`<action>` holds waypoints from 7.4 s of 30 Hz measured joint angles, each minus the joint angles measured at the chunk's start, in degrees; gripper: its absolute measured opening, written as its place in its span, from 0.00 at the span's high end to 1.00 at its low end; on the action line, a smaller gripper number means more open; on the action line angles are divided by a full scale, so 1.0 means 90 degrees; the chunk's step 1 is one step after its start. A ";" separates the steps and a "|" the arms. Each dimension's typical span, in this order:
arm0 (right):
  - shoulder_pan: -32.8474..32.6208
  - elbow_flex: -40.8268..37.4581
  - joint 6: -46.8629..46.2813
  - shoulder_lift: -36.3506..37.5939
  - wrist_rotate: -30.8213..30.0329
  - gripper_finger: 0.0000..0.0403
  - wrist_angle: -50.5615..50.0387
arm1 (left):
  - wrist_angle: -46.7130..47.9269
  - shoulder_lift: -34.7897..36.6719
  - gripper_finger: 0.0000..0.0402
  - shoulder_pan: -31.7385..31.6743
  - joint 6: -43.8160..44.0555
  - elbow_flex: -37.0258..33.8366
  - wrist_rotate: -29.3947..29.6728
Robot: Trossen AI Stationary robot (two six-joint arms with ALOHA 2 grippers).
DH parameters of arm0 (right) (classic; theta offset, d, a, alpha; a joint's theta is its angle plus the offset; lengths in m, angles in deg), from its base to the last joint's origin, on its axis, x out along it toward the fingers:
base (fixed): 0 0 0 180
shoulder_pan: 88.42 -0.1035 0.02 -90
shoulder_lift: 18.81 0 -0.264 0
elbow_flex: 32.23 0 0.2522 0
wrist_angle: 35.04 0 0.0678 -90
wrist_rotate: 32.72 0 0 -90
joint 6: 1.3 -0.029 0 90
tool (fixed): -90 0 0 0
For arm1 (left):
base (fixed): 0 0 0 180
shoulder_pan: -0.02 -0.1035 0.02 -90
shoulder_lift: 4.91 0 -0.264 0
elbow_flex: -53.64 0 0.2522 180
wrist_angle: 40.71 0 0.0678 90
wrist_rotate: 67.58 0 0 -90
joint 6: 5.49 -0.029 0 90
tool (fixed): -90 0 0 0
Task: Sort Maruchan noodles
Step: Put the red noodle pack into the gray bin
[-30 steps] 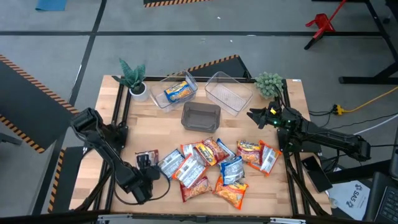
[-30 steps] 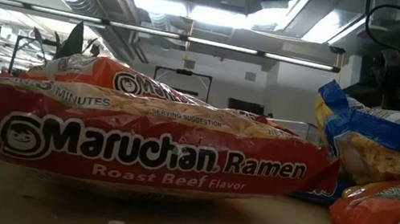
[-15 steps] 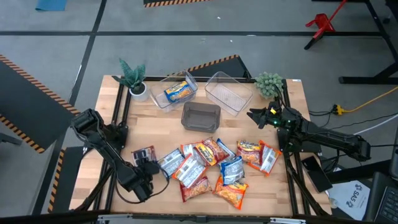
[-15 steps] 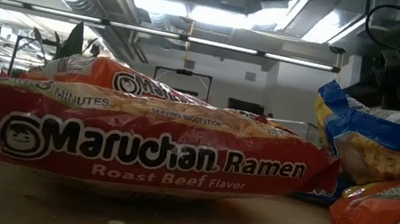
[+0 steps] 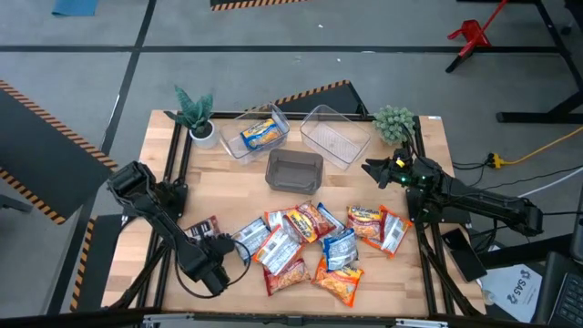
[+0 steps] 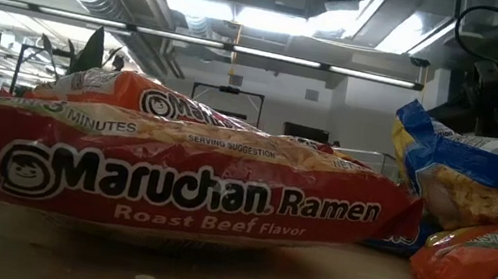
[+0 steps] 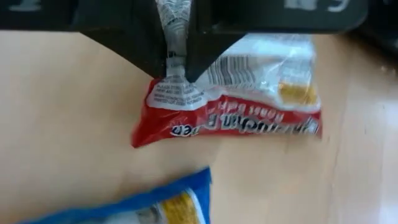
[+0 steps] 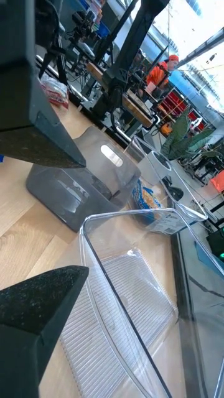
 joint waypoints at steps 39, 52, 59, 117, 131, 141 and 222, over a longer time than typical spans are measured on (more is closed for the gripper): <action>0.0000 -0.0002 0.0265 0.0001 -0.0024 0.36 0.0002 | -0.0246 0.2913 1.00 -0.3167 -0.2858 0.1153 0.3075; 0.0000 -0.0002 0.0393 -0.0001 -0.0024 0.36 0.0002 | -0.3562 0.2783 1.00 -0.5430 -0.5112 0.1102 0.1077; 0.0000 -0.0002 0.0391 0.0001 -0.0024 0.36 0.0002 | -0.5399 0.2780 1.00 -0.6435 -0.4882 0.0395 -0.0948; 0.0000 -0.0002 0.0404 -0.0001 -0.0269 0.36 0.0048 | -1.1250 0.0590 1.00 -0.6746 -0.1812 -0.2046 -0.2155; 0.0000 -0.0002 0.0563 0.0001 -0.0293 0.36 0.0053 | -1.1576 0.0595 1.00 -0.6746 -0.1686 -0.2038 -0.2088; 0.0000 -0.0002 0.0563 0.0001 -0.0296 0.36 0.0053 | -1.1560 0.0595 1.00 -0.6759 -0.1761 -0.2038 -0.2004; -0.0005 0.2692 0.4036 -0.3555 0.1784 0.36 0.1000 | -1.4035 0.2678 0.71 -0.7047 -0.2822 -0.1659 -0.1331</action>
